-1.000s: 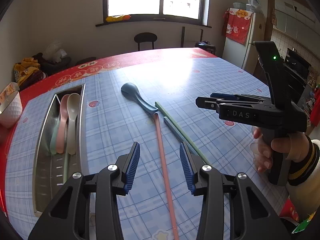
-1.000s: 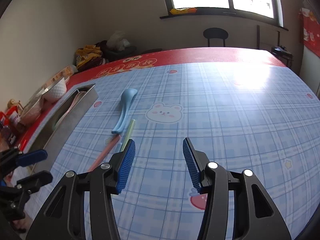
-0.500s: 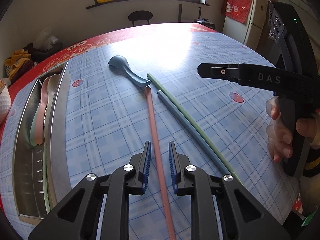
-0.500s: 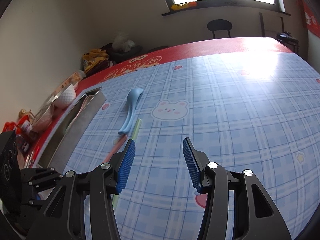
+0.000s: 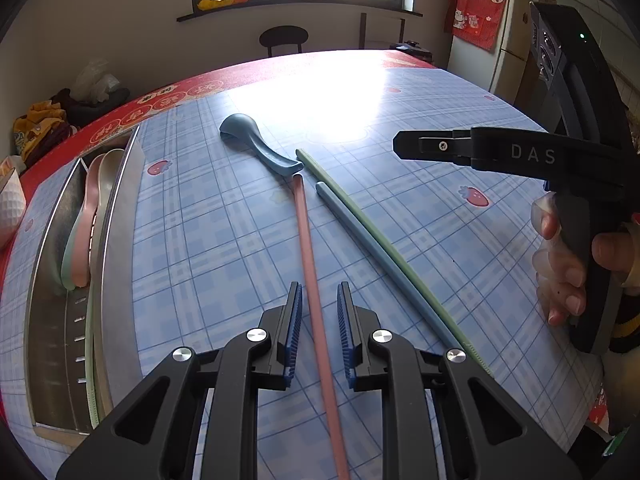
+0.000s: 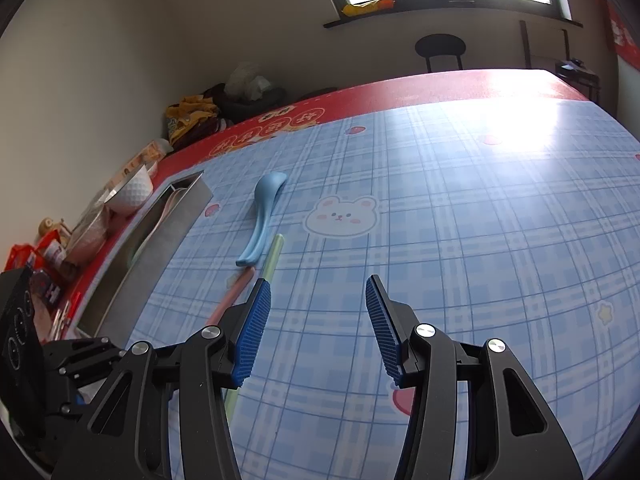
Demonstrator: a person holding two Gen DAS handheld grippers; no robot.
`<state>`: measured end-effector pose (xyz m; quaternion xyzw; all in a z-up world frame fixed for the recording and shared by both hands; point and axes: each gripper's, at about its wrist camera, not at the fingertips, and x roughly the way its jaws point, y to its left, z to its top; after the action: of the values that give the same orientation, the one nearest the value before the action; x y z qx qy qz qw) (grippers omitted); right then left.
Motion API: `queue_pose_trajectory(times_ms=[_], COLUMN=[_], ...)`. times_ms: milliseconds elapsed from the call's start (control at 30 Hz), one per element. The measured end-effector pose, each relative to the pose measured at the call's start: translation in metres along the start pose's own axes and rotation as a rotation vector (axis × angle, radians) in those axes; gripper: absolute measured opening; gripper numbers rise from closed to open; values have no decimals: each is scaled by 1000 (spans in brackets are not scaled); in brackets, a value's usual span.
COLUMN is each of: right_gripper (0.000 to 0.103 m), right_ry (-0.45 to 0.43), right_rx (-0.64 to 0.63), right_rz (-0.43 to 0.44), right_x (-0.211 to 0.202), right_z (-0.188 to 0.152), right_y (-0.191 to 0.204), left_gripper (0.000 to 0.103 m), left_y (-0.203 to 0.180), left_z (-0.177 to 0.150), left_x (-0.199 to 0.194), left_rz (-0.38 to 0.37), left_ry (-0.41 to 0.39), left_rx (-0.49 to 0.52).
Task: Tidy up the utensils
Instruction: 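Grasp the second pink chopstick with the left gripper while the right gripper approaches the blue spoon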
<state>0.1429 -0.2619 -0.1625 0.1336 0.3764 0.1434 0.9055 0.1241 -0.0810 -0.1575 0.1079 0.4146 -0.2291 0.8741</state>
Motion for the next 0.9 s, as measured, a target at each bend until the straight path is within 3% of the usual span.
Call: queue_pose_trajectory(times_ms=[333,433,500,900], right_gripper=[49,49,49,49], right_ry=[9,9,8,15], right_rx=[0,2,5,22], right_rz=[2,5,16,35], right_x=[3,3,3,4], right_z=[0,0,0,-1], right_y=[0,0,-1,-4], left_gripper=[17,7,6,6], left_y=[5,7,11,27], left_z=[3,2,2,-3], left_x=[2,2,2,-24], left_rz=[-23,-3,-14,-49], left_ry=[-1,-6,-10,-148], left_rx=[-19,-32,-52,-137])
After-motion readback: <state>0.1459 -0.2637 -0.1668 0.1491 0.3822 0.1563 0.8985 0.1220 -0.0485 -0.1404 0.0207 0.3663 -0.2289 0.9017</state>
